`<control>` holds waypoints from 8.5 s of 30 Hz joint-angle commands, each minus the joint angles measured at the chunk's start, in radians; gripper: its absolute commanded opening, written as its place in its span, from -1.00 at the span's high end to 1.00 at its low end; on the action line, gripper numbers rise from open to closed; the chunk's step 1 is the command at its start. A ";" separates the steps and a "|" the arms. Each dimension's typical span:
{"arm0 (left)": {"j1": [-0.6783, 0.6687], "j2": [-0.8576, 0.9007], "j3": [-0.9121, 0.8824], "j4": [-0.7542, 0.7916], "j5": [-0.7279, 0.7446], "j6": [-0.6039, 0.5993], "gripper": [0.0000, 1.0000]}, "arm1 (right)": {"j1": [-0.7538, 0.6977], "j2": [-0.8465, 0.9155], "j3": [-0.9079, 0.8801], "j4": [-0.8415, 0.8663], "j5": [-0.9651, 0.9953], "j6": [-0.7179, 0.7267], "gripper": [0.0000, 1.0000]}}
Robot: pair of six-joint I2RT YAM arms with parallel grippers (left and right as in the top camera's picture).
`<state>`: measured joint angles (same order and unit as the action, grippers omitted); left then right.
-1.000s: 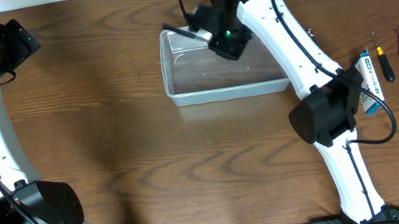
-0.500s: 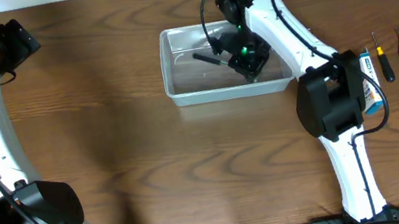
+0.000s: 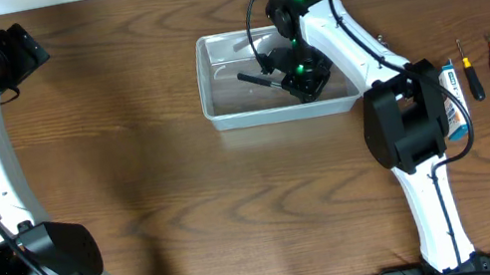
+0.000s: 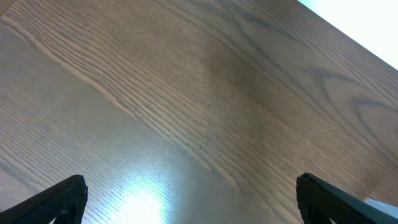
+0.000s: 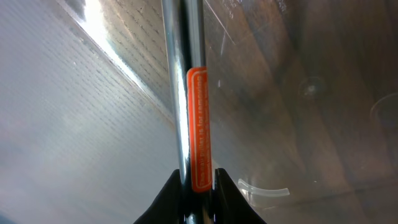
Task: Pack container
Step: 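Carry the hammer into the container and open the right gripper, then move the right gripper over the double-ended wrench, then lower the right gripper and close on the wrench, then carry the wrench into the container and open the right gripper, then move the right gripper over the blue-and-white screwdriver box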
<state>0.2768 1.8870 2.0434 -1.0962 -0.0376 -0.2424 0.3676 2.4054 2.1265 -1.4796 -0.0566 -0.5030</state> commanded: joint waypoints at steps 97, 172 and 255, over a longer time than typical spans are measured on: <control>0.000 0.004 0.005 -0.003 -0.016 0.002 -0.96 | -0.426 -0.069 -0.303 0.417 0.127 0.332 -0.19; 0.000 0.004 0.005 -0.003 -0.016 0.002 -0.96 | -0.035 -0.316 -0.244 0.288 -0.106 -0.365 0.97; 0.000 0.004 0.005 -0.003 -0.016 0.002 -0.96 | -0.663 -0.593 0.293 -0.219 0.029 0.349 -0.68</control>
<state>0.2768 1.8870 2.0434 -1.0966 -0.0376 -0.2424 -0.2699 1.8526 2.4371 -1.6947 -0.0509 -0.1677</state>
